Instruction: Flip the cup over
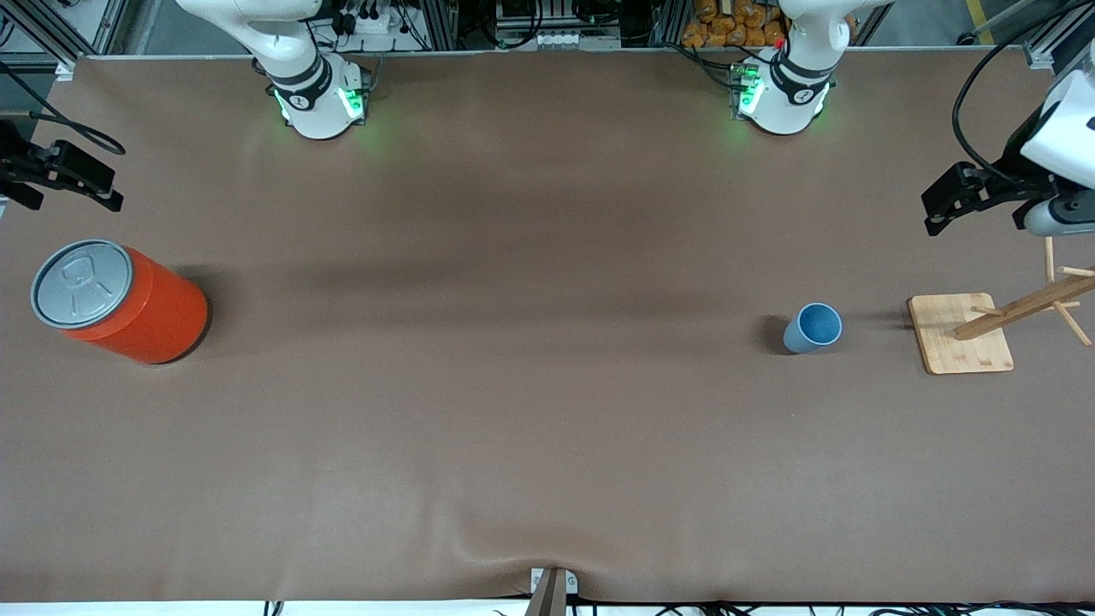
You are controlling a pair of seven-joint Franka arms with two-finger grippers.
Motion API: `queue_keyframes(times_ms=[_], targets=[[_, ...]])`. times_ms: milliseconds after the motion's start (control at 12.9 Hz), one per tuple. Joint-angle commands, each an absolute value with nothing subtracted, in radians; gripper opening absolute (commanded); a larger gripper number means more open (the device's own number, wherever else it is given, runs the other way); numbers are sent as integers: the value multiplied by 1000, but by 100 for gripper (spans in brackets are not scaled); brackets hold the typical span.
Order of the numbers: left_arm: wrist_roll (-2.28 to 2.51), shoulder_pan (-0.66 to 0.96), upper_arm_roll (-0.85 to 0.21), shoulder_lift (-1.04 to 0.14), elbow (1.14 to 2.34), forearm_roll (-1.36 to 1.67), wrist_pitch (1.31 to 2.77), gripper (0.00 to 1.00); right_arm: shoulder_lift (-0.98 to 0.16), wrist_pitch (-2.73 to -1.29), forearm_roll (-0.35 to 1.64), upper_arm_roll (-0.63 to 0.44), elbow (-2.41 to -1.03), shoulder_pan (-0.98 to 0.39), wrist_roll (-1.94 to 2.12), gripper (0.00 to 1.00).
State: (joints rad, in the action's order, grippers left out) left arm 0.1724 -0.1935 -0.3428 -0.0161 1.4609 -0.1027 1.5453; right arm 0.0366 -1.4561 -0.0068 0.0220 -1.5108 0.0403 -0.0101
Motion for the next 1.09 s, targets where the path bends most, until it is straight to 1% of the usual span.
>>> queue_keyframes(times_ms=[0,233,466,543,698,1009], targets=[[118,-34,-149,24,1491,-77,1532,100,52,-1448,-2,32,-1520,61,3,100],[103,11,-91,46,1528,-75,1529,100,51,-1447,-2,32,-1520,63,3,100],[103,11,-71,69,1554,-32,1529,100,51,-1447,-2,32,-1520,61,3,100],[103,9,-48,71,1557,-2,1528,100,51,-1447,-2,32,-1520,63,5,100],[103,9,-43,81,1569,21,1525,100,51,-1447,-2,32,-1520,61,3,100],[117,12,-48,81,1560,20,1459,100,51,-1447,-2,32,-1520,61,3,100]])
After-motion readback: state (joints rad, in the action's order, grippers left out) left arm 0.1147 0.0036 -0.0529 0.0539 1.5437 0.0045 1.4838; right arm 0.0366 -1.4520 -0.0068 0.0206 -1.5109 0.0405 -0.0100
